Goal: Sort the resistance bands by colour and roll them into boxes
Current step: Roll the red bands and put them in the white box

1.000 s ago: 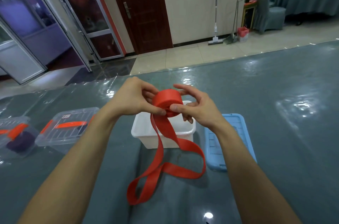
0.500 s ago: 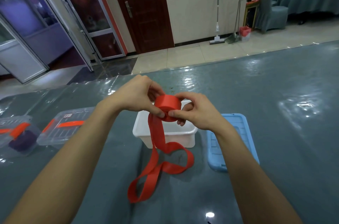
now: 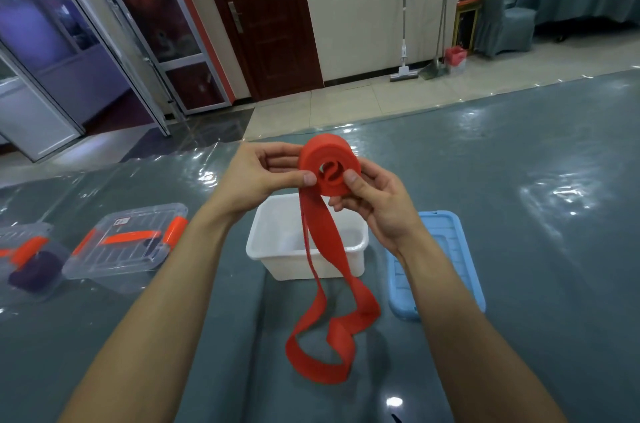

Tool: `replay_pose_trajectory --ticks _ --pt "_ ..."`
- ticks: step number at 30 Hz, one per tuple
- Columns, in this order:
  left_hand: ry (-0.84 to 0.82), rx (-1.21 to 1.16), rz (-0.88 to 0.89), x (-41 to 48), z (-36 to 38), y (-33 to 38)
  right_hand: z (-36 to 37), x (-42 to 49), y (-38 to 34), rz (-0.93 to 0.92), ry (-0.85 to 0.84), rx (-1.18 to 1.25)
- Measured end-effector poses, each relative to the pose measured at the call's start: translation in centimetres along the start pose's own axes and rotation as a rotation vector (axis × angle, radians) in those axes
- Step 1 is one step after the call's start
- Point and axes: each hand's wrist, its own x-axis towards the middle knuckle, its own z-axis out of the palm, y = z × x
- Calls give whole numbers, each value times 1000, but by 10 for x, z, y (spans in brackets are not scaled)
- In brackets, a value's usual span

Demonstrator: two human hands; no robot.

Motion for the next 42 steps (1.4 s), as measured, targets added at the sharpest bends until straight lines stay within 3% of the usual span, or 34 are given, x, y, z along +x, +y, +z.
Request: replay_pose_trajectory --ticks 4,7,14,17,20,23,26,31,35,38,42 --pt "10 46 -8 -1 8 -10 1 -2 5 38 10 15" --pt "-23 162 -12 0 -2 -6 -8 -2 -3 56 -58 -253" --pt "-457 943 -83 11 1 30 -4 -8 -12 147 -177 -951" --pt "-594 1117 -141 17 4 38 -2 -9 -9 206 -263 -950" --pt "-505 1009 -107 18 -4 35 -2 -10 -7 182 -167 -797" --pt "-307 538 -106 11 -22 20 -8 -9 -9 88 -57 -560" --pt "-218 138 -83 -1 -22 2 -7 -6 -10 22 -14 -331" --pt "-69 -38 -1 -10 -6 -11 0 -1 -3 25 8 -115" --pt "-50 56 -10 -16 -14 -2 3 -4 0 96 -63 -116" --pt "-98 237 -48 -20 -25 11 -1 -7 -9 189 -171 -367" --pt "-307 830 -45 -19 -21 32 6 -15 -20 248 -222 -755"
